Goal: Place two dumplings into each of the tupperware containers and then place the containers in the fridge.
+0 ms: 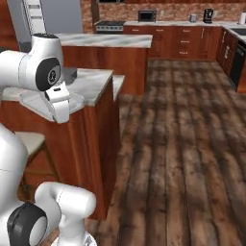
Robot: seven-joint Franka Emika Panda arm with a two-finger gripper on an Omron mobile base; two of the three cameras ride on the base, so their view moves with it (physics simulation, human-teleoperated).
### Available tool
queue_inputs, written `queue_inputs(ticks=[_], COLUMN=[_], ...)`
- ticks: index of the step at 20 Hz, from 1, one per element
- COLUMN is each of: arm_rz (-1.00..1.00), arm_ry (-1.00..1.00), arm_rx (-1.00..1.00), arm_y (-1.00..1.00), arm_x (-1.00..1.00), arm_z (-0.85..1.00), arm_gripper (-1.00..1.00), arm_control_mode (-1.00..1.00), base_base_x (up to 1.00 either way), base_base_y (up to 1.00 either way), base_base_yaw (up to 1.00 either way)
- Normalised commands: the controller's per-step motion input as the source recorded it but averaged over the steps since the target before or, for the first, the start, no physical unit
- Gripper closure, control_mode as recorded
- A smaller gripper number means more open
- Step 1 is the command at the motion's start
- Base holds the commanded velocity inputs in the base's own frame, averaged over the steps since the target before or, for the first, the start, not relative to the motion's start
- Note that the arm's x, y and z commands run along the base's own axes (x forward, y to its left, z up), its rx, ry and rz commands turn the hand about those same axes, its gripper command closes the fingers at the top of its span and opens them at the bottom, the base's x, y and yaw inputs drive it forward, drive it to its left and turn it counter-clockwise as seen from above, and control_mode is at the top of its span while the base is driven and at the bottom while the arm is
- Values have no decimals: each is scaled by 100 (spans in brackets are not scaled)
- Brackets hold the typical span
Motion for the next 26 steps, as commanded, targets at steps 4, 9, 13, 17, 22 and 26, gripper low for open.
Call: queue_inputs(ticks=[4, 9, 13, 17, 22, 26], arm_rz=[0, 0, 0, 0, 0, 0], arm_ry=[0, 0, 0, 0, 0, 0], arm_rx=[0, 0, 0, 0, 0, 0], arm_y=[0, 0, 0, 0, 0, 0], arm_x=[0, 0, 0, 0, 0, 0], arm_z=[0, 0, 0, 0, 0, 0], arm_gripper=[100, 100, 100, 100, 100, 100], arm_control_mode=[100, 100, 100, 100, 100, 100], base_base_x=[86, 86, 94, 97, 100, 100], base_base_y=[-100, -100, -100, -100, -100, -100], base_base_yaw=[4, 5, 5, 7, 11, 13])
